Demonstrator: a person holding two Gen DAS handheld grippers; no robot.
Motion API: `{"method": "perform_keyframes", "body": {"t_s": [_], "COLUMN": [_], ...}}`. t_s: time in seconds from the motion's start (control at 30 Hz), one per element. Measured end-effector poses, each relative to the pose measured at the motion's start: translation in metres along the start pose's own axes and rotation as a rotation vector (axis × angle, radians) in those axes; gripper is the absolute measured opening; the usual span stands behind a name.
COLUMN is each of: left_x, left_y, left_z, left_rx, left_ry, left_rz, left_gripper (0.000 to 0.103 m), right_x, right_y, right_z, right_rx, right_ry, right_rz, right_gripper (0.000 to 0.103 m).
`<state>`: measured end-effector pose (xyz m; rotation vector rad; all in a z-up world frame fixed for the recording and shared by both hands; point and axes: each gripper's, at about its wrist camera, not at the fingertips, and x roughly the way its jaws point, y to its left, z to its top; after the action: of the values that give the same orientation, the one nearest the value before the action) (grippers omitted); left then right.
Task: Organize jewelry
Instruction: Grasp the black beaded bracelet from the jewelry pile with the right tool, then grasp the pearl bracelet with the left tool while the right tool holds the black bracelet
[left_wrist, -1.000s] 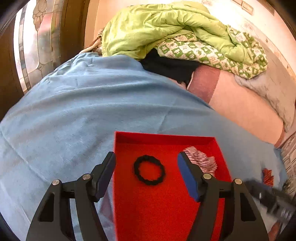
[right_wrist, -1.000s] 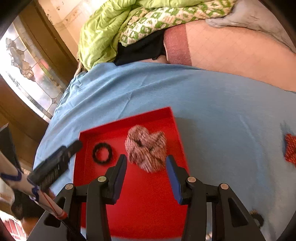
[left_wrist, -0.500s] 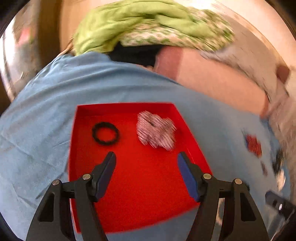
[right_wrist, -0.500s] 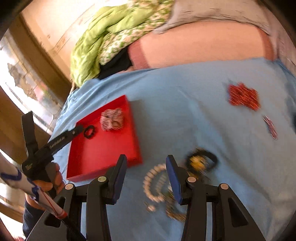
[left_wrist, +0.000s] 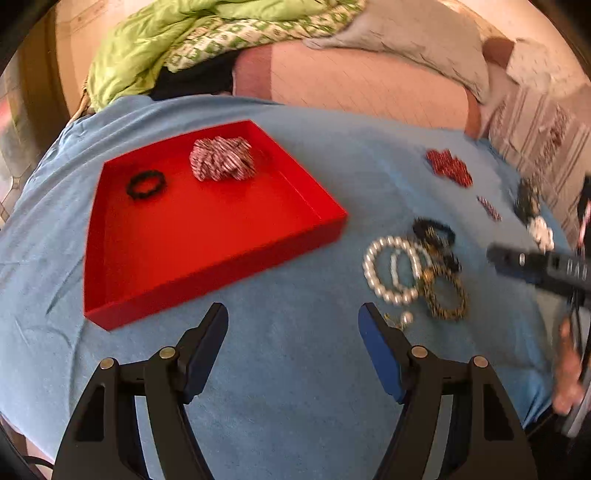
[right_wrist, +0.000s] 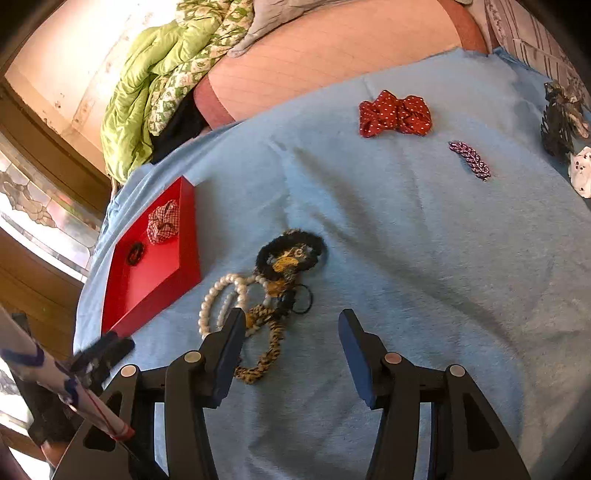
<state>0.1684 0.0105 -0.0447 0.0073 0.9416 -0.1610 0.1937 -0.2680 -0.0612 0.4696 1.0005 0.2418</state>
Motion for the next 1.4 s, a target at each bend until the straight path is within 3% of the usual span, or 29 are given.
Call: {"method": "perform_keyframes", "body": {"t_s": [0.23, 0.4, 0.5, 0.67, 0.73, 0.77, 0.8, 0.9, 0.97, 1.03, 1.1, 1.17, 1.27, 1.4], "left_x": [0.034, 0.043, 0.044, 0.048, 0.051, 0.052, 0.053, 0.051, 0.048, 0.042, 0.045, 0.049, 0.054, 0.069], "left_y": [-0.007, -0.013, -0.011, -0.006, -0.004, -0.002, -0.001, -0.001, -0.002, -0.006, -0.012, -0.018, -0.028, -0.041], "left_z": [-0.007, -0.008, -0.009, -0.011, -0.011, -0.012, -0.013, -0.008, -0.004, 0.004, 0.012, 0.021, 0.029, 0.035], "left_rx": [0.044, 0.079, 0.079, 0.064, 0.052, 0.041, 0.038, 0.048, 0.045, 0.049, 0.055, 0.04, 0.037, 0.059], "left_ry": [0.089, 0.095, 0.087, 0.073, 0.072, 0.073, 0.069, 0.085, 0.073, 0.046, 0.037, 0.04, 0.04, 0.068], "left_rz": [0.034, 0.055, 0.055, 0.068, 0.094, 0.095, 0.088, 0.088, 0.052, 0.001, -0.042, -0.094, -0.161, -0.141], "left_gripper": [0.072, 0.075, 0.08, 0.094, 0.103, 0.103, 0.103, 0.103, 0.088, 0.063, 0.058, 0.043, 0.039, 0.036], "right_x": [0.008, 0.018, 0.034, 0.059, 0.065, 0.066, 0.065, 0.05, 0.036, 0.023, 0.016, 0.013, 0.011, 0.009], "right_y": [-0.014, -0.016, -0.018, -0.016, -0.019, -0.019, -0.02, -0.016, -0.009, -0.004, -0.001, 0.002, 0.004, 0.006], "right_z": [0.006, 0.024, 0.032, 0.038, 0.04, 0.04, 0.041, 0.043, 0.044, 0.043, 0.043, 0.042, 0.043, 0.043], "right_rx": [0.08, 0.118, 0.148, 0.166, 0.176, 0.174, 0.169, 0.133, 0.098, 0.07, 0.055, 0.042, 0.028, 0.02], "right_ry": [0.012, -0.011, 0.021, 0.078, 0.087, 0.086, 0.082, 0.025, -0.029, -0.075, -0.094, -0.108, -0.113, -0.118], "right_rz": [0.023, 0.034, 0.042, 0.008, 0.005, 0.006, 0.007, 0.015, 0.009, 0.004, 0.01, 0.008, 0.011, 0.012], "right_gripper": [0.055, 0.045, 0.039, 0.032, 0.022, 0.012, 0.008, 0.007, 0.007, 0.007, 0.007, 0.007, 0.007, 0.007]}}
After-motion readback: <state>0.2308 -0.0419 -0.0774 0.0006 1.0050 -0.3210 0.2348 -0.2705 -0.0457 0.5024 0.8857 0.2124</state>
